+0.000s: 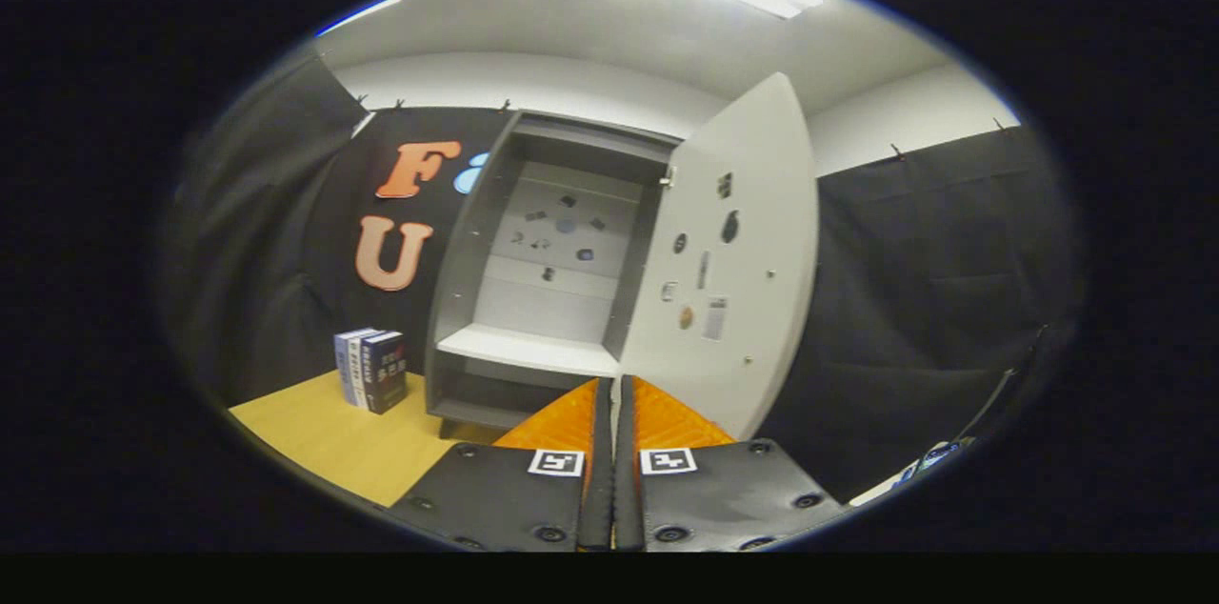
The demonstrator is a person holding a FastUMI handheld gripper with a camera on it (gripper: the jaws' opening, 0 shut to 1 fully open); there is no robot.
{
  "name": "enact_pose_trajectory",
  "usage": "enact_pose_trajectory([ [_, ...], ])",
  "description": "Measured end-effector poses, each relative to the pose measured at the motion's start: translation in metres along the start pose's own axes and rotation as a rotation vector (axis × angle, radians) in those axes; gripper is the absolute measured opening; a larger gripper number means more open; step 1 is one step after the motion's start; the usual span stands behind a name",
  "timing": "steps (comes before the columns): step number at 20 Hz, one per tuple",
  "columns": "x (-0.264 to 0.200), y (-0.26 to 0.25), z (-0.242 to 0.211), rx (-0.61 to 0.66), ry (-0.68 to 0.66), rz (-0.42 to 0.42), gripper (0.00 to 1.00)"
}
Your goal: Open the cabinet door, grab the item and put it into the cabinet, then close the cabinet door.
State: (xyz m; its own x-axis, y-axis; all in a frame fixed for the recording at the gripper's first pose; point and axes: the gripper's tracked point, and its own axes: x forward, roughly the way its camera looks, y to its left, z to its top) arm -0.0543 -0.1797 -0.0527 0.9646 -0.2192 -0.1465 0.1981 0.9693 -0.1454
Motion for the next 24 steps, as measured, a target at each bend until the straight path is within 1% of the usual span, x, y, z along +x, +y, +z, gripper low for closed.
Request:
enact_pose_trajectory([
  [2,0.011,0.039,-0.012,0.0,0.018,0.057,0.08],
  [4,0.022,0.065,-0.027,0.001,0.034,0.081,0.08],
  [6,0.032,0.078,-0.042,-0.008,0.04,0.069,0.31],
  [8,0.044,0.088,-0.069,0.002,0.076,0.047,0.53],
  [9,0.054,0.087,-0.085,0.02,0.105,0.023,0.64],
  [10,0.061,0.085,-0.102,0.042,0.133,-0.005,0.73],
  [13,0.083,0.066,-0.163,0.116,0.25,-0.127,0.97],
  [15,0.091,0.056,-0.208,0.153,0.344,-0.185,0.98],
  [18,0.106,0.048,-0.267,0.151,0.437,-0.223,0.98],
  [21,0.12,0.041,-0.319,0.102,0.533,-0.237,0.98],
  [24,0.142,0.047,-0.369,0.078,0.632,-0.205,0.98],
])
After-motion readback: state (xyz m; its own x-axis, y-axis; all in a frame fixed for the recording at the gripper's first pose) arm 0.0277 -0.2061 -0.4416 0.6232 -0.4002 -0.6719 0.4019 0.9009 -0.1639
